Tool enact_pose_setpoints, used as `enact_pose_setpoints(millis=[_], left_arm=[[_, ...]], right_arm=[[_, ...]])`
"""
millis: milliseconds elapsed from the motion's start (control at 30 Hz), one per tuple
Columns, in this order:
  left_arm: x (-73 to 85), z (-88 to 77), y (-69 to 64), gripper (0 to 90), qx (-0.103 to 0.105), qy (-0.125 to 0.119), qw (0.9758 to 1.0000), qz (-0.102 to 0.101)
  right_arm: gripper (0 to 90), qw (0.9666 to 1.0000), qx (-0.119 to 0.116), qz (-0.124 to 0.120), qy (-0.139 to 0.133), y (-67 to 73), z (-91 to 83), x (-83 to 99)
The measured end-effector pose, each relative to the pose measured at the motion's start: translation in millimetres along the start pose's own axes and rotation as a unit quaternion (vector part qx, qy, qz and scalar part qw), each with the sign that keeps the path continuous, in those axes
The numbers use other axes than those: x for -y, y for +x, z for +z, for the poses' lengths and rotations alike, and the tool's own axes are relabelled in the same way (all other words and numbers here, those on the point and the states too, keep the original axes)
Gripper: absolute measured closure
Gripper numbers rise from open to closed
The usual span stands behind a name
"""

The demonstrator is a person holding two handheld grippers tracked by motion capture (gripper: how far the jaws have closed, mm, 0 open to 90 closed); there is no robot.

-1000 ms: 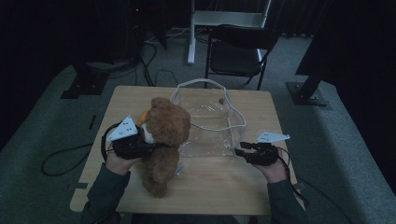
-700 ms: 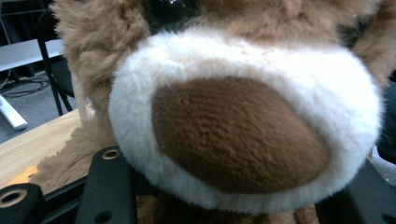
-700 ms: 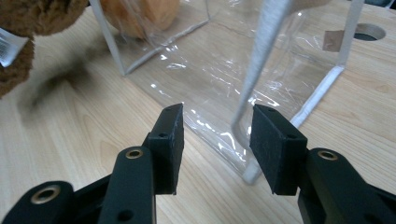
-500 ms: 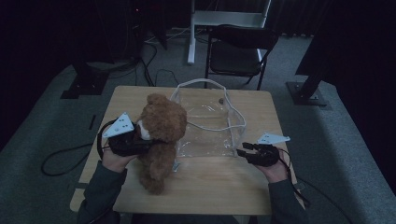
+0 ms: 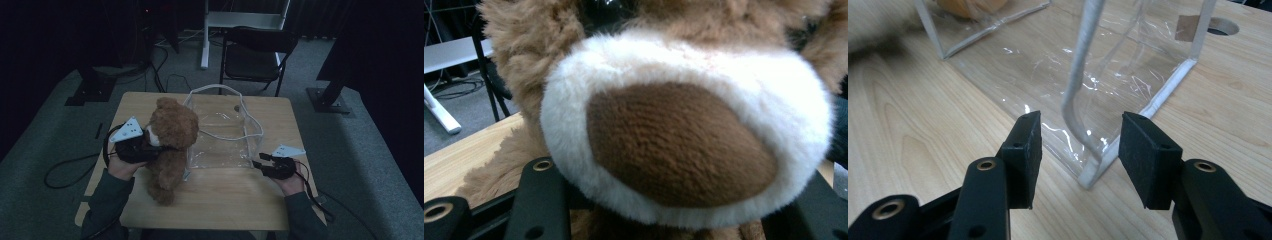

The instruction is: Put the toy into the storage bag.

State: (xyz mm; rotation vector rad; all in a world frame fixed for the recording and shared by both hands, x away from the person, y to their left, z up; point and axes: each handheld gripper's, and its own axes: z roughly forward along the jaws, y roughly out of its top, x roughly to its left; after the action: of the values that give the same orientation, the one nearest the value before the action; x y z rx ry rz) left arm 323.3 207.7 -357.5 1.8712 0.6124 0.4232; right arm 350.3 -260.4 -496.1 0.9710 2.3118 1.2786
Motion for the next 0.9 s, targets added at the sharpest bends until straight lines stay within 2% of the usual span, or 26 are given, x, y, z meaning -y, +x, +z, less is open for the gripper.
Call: enact_pose_setpoints(millis=[267, 433, 900], left_arm=[[-7.5, -3.8, 7.5, 43.9, -0.010, 0.005, 0.9999, 0.004], [-11.0, -6.1, 11.0, 43.9, -0.013, 0.003, 0.9999, 0.005], [-25.1, -5.1, 21.5, 43.9, -0.010, 0.002, 0.9998, 0.014]], right_arm=[[49.6, 0.9999, 0.014, 0.006, 0.003, -3.1, 6.1, 7.1], [49.6, 0.9998, 0.020, 0.001, 0.009, -3.1, 10.2, 10.1], [50.9, 0.9996, 0.025, 0.003, 0.014, -2.9, 13.1, 13.4]])
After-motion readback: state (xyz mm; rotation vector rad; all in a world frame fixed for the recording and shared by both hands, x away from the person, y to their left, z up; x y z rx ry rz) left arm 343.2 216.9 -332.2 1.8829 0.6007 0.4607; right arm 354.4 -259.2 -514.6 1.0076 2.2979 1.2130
